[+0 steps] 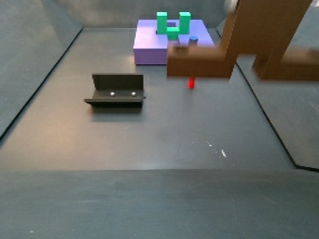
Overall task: Pick up the brown object. Move up. Move to above the board. Insert the brown object.
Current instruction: Move to above the board.
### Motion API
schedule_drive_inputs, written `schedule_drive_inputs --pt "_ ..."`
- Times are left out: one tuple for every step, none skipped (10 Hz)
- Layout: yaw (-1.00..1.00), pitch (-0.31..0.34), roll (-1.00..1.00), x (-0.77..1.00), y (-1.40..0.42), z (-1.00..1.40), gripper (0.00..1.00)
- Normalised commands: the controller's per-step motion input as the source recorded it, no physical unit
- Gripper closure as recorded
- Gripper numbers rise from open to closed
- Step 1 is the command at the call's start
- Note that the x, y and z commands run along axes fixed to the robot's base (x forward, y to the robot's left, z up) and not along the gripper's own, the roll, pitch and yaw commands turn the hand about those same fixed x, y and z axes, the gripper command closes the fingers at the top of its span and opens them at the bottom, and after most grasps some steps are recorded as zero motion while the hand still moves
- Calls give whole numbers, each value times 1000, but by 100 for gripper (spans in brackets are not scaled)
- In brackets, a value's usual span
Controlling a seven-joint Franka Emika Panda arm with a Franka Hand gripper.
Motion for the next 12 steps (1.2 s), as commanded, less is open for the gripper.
schedule_drive_inputs --pt "-1 80 8 36 -1 349 100" --pt "5 49 -3 3 6 167 100" --pt "118 96 -8 185 -1400 129 100" --pt "116 78 8 186 -1400 116 100" --pt "69 21 44 177 -1400 117 100" --pt "37 -10 -4 174 -1400 115 100" --pt "24 6 -6 177 -1400 116 100" --pt "14 18 -17 179 -1400 119 100" --pt "11 22 -6 176 -1400 124 100" --pt "12 30 -6 176 -1400 133 100" --pt "7 46 -5 180 -1400 139 100" --pt "11 68 8 189 -1400 143 100"
